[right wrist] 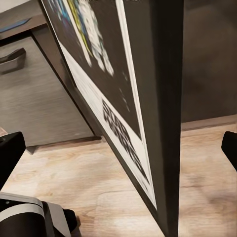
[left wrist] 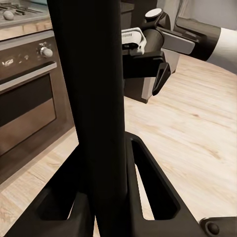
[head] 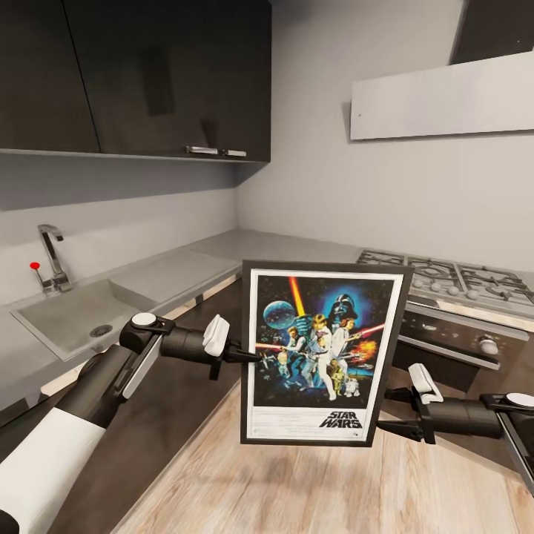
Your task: Pick up the poster from the kitchen countertop and hang it on one of the wall nails in the kitchen.
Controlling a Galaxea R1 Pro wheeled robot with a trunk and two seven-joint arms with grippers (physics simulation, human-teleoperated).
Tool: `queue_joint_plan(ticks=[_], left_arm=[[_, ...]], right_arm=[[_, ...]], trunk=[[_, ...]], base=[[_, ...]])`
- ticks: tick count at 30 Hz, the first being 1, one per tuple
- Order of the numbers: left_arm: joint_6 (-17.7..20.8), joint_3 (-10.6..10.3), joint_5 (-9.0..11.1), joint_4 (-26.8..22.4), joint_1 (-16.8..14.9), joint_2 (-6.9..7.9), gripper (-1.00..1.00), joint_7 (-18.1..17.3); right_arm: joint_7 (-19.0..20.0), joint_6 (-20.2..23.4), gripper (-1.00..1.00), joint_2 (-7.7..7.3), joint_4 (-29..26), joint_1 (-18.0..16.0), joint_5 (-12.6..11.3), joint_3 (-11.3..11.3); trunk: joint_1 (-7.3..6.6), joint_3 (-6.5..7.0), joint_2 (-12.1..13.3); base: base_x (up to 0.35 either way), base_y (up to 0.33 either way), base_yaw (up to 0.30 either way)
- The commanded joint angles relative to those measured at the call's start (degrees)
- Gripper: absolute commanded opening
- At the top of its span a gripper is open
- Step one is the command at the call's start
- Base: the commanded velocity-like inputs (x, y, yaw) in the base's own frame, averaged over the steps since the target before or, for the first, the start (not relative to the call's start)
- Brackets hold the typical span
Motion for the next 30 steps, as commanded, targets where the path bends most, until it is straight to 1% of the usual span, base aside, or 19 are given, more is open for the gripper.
queue_joint_plan(ticks=[1, 12, 16, 18, 19, 23, 30], left_arm=[[0.39, -0.12, 0.29, 0.0, -0.06, 0.06, -1.0, 0.1], [0.39, -0.17, 0.29, 0.02, -0.06, 0.06, -1.0, 0.1], [0.39, -0.16, 0.29, 0.02, -0.06, 0.06, -1.0, 0.09], [0.39, -0.12, 0.29, 0.03, -0.06, 0.06, -1.0, -0.56], [0.39, -0.11, 0.21, 0.03, -0.06, 0.06, -1.0, -1.7], [0.39, -0.09, 0.02, 0.11, -0.06, 0.06, -1.0, -4.63], [0.39, -0.09, -0.02, 0.12, -0.06, 0.16, -1.0, -5.41]], right_arm=[[0.18, 0.6, 1.0, -0.01, -0.01, -0.04, -0.07, -0.01], [0.2, 0.58, 1.0, -0.01, -0.01, -0.04, -0.1, -0.01], [0.29, -1.12, 1.0, -0.07, -0.01, -0.04, -0.13, 0.42], [0.32, -1.74, 1.0, -0.1, 0.1, -0.04, -0.23, 1.4], [0.33, -2.0, 1.0, -0.15, 0.45, -0.04, -0.33, 1.9], [0.35, -2.42, 1.0, -0.31, 2.06, -0.22, -0.63, 2.55], [0.42, -2.55, 1.0, -0.36, 2.56, -0.44, -0.72, 2.7]], trunk=[[0.0, -0.06, -0.04], [0.0, -0.06, -0.04], [0.0, -0.06, -0.04], [0.0, -0.06, -0.04], [0.0, -0.06, -0.04], [0.0, -0.06, -0.04], [0.0, -0.06, -0.04]], base=[[0.0, 0.0, 0.0], [0.0, 0.0, 0.0], [0.0, 0.0, 0.0], [0.0, 0.0, 0.0], [0.0, 0.0, 0.0], [0.0, 0.0, 0.0], [0.0, 0.0, 0.0]])
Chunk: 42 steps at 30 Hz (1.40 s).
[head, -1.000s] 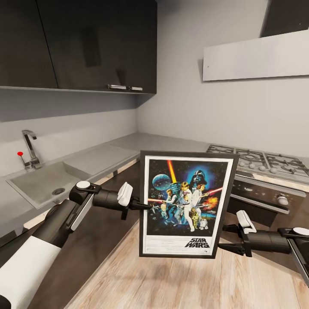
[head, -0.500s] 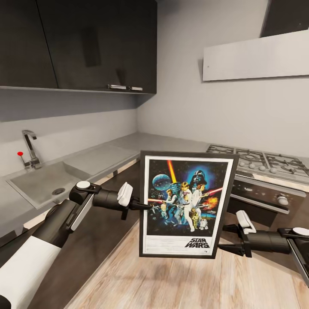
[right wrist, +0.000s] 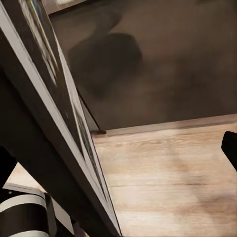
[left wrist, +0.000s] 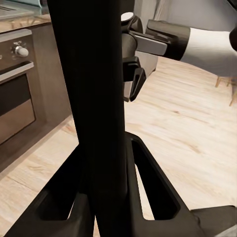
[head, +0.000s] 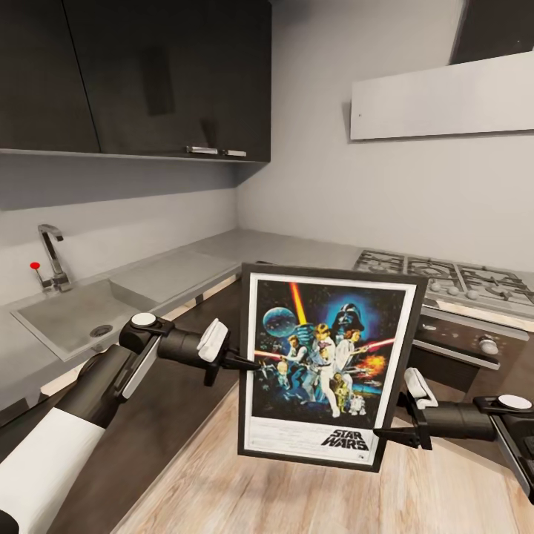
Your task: Pick up the poster from the kitchen countertop and hang it on one of the wall nails in the kitchen.
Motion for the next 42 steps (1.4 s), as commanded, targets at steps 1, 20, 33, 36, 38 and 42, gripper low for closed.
queue_joint_plan(ticks=[1, 20, 33, 36, 38, 42], left_arm=[[0.38, -0.14, 0.26, -0.01, -0.06, 0.08, -1.0, 0.06], [0.47, 2.78, 0.2, 0.18, -0.06, 0.5, -1.0, 0.15], [0.45, 2.86, 0.21, -0.08, -0.06, 1.78, -1.0, 0.06], [0.42, 2.85, 0.26, -0.09, -0.06, 1.8, -1.0, 0.03], [0.42, 2.85, 0.27, -0.12, -0.06, 1.8, -1.0, 0.01], [0.39, 2.85, 0.29, -0.14, -0.06, 1.81, -1.0, -0.07]], right_arm=[[0.18, 0.6, 1.0, -0.01, 0.01, -0.04, -0.1, 0.0], [0.23, -2.64, 1.0, 0.07, -0.02, 0.02, -0.11, 1.31], [0.23, -2.64, 1.0, 0.07, 0.06, 0.02, -0.11, 1.28], [0.22, -2.64, 1.0, 0.07, 0.07, 0.02, -0.11, 1.26], [0.21, -2.65, 1.0, 0.07, 0.07, 0.02, -0.11, 1.26], [0.2, -2.64, 1.0, 0.07, 0.07, 0.02, -0.11, 1.25]], trunk=[[0.0, -0.06, -0.04], [0.0, -0.06, -0.04], [0.0, -0.06, -0.04], [0.0, -0.06, -0.04], [0.0, -0.06, -0.04], [0.0, -0.06, -0.04]], base=[[0.0, 0.0, 0.0], [0.0, 0.0, 0.0], [0.0, 0.0, 0.0], [0.0, 0.0, 0.0], [0.0, 0.0, 0.0], [0.0, 0.0, 0.0]])
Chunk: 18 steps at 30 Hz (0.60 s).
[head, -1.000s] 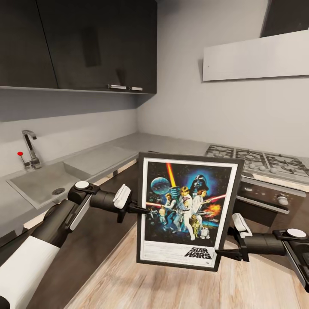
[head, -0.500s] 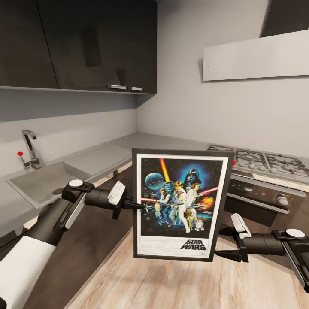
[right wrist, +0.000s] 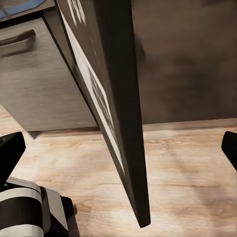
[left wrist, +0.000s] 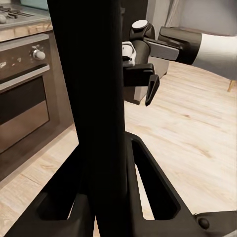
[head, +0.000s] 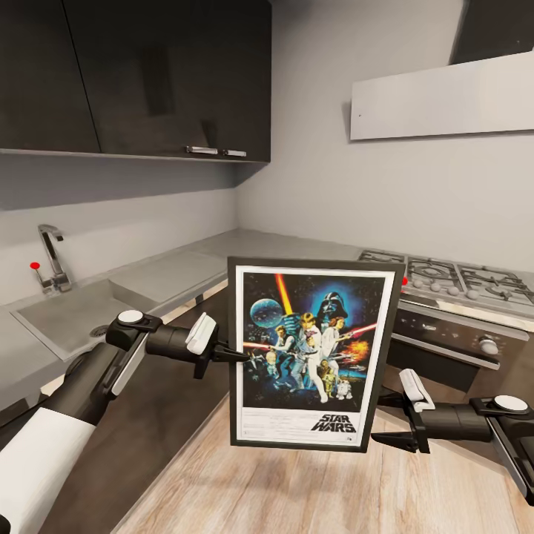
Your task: Pick up the poster from the kitchen countertop and hang it on one of the wall nails in the kitchen.
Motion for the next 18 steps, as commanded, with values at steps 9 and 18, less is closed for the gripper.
queue_joint_plan(ticks=[9, 18], left_arm=[[0.37, -0.35, 0.33, -0.12, -0.06, 0.06, -1.0, 0.03], [0.37, -0.81, 0.34, -0.18, -0.06, -0.02, -1.0, 0.03]], right_arm=[[0.17, 0.6, 1.0, 0.14, 0.0, -0.04, -0.1, 0.07], [0.13, 0.61, 1.0, 0.24, 0.0, -0.04, -0.1, 0.16]], trunk=[[0.0, -0.06, -0.04], [0.0, -0.06, -0.04]], base=[[0.0, 0.0, 0.0], [0.0, 0.0, 0.0]])
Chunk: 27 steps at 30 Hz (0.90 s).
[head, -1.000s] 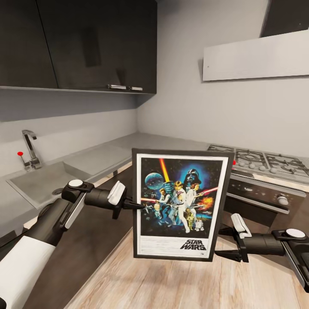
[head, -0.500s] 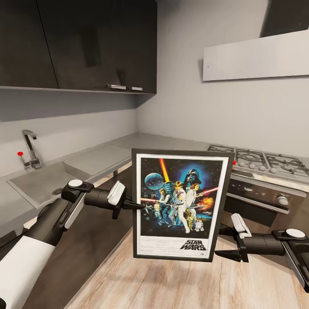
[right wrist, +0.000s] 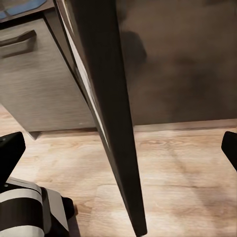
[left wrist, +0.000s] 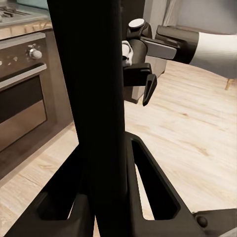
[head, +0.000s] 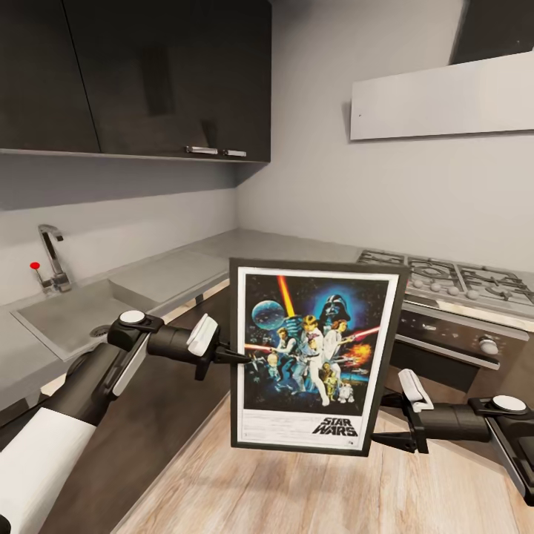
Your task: Pick up the poster from the kitchen countertop and hang it on one of the wall nails in the kitchen.
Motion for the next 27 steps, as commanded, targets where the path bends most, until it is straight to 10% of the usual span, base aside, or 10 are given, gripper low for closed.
queue_joint_plan(ticks=[1, 19, 20, 27], left_arm=[[0.38, -0.13, 0.24, -0.02, -0.06, 0.06, -1.0, 0.08], [0.38, 0.27, 0.25, 0.05, -0.06, 0.06, -1.0, 0.08], [0.38, 0.28, 0.26, 0.05, -0.06, 0.06, -1.0, 0.08], [0.38, 0.28, 0.25, 0.05, -0.06, 0.06, -1.0, 0.08]], right_arm=[[0.16, 0.61, 1.0, -0.01, 0.0, -0.04, -0.1, -0.01], [0.13, 0.63, 1.0, 0.0, 0.0, -0.04, -0.1, 0.02], [0.13, 0.64, -1.0, 0.0, 0.0, -0.04, -0.1, 0.02], [0.13, 0.59, -1.0, 0.0, 0.0, -0.04, -0.1, 0.02]], trunk=[[0.0, -0.06, -0.04], [0.0, -0.06, -0.04], [0.0, -0.06, -0.04], [0.0, -0.06, -0.04]], base=[[0.0, 0.0, 0.0], [0.0, 0.0, 0.0], [0.0, 0.0, 0.0], [0.0, 0.0, 0.0]])
